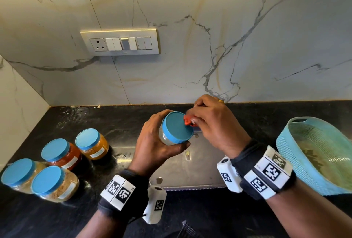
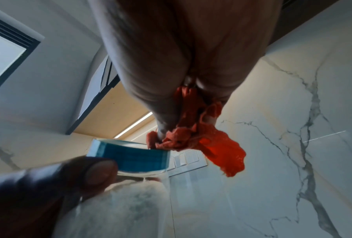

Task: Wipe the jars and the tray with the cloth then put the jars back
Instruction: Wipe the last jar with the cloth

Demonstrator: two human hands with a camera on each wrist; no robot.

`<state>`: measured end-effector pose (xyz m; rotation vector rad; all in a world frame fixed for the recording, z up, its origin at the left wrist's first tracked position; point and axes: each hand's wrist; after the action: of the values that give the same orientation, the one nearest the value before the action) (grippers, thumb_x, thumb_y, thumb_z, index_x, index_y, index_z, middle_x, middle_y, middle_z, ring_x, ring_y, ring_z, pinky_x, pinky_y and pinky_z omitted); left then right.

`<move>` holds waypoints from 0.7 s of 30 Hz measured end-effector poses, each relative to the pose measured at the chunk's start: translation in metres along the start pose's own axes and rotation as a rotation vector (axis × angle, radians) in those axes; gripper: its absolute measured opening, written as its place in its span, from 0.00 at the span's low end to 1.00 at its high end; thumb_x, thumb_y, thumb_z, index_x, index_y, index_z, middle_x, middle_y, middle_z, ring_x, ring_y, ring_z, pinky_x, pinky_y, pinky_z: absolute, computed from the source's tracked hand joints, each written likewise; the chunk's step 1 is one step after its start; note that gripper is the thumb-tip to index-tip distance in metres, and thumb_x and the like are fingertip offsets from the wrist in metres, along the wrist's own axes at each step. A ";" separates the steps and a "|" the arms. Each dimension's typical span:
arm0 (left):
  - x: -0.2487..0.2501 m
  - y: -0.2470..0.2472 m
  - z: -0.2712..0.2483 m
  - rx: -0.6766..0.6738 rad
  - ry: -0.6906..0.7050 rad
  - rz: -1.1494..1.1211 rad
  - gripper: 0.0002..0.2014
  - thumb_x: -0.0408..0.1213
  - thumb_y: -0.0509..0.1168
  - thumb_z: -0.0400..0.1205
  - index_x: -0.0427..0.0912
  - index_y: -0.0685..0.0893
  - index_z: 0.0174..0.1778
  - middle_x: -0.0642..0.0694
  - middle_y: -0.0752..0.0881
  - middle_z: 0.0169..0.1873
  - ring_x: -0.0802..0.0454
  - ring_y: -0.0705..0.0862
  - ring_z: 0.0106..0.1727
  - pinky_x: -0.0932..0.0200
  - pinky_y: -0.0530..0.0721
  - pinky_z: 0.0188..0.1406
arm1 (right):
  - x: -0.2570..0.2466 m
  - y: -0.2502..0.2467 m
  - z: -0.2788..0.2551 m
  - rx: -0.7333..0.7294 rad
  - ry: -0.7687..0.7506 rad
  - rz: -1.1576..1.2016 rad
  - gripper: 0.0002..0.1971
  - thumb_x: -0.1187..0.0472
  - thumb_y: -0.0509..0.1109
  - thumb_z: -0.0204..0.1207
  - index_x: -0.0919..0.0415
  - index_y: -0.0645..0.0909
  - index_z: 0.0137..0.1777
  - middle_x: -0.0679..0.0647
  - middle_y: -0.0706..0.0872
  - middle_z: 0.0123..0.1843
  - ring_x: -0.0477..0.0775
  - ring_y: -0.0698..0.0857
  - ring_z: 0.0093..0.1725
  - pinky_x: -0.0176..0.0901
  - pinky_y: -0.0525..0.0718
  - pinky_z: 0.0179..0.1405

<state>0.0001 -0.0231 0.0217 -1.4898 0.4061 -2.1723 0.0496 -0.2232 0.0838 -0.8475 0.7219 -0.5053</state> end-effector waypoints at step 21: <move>0.000 -0.003 -0.003 -0.003 0.037 0.046 0.41 0.63 0.81 0.66 0.53 0.79 0.74 0.57 0.84 0.66 0.55 0.83 0.67 0.42 0.85 0.67 | -0.005 -0.010 -0.012 -0.134 -0.021 -0.065 0.08 0.65 0.77 0.73 0.56 0.91 0.51 0.52 0.80 0.47 0.54 0.81 0.45 0.45 0.82 0.45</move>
<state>-0.0029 -0.0211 0.0219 -1.4301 0.4520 -2.1667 0.0361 -0.2312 0.0882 -1.0025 0.7168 -0.5099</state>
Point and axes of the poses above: each hand's wrist, its own z-axis towards the middle knuckle, its own y-axis out of the palm, x = y × z
